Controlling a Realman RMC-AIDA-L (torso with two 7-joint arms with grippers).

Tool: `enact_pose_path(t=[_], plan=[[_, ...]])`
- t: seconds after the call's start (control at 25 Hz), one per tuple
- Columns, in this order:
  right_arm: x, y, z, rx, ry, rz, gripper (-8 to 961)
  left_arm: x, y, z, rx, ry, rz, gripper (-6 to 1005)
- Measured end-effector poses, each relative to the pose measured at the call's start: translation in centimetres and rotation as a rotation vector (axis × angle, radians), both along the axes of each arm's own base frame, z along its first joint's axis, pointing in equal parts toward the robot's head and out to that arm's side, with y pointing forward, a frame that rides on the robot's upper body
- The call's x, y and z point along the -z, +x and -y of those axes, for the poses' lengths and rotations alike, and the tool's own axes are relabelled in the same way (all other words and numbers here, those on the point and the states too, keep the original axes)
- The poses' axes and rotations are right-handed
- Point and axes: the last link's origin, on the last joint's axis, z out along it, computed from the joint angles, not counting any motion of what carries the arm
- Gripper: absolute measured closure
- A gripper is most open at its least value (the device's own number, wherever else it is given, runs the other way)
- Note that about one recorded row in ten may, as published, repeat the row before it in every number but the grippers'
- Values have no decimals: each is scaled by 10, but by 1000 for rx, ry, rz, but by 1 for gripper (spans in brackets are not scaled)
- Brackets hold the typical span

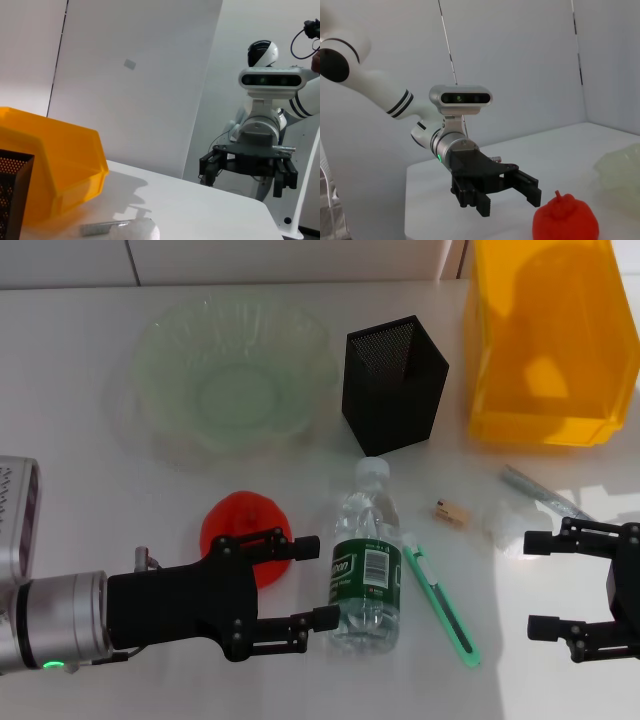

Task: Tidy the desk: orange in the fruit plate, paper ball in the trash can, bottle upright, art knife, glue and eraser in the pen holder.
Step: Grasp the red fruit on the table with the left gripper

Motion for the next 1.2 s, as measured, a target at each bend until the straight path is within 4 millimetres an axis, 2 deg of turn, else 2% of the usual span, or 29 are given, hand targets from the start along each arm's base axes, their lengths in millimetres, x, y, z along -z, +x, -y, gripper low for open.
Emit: enact_pose_path(t=[0.84,1.2], plan=[[-2,0,0,-1,2,3,126,-3,2,0,13,16,13,236],[-8,7,6,24,25,9,127,-20,-8,-6,-59,202,52,241]])
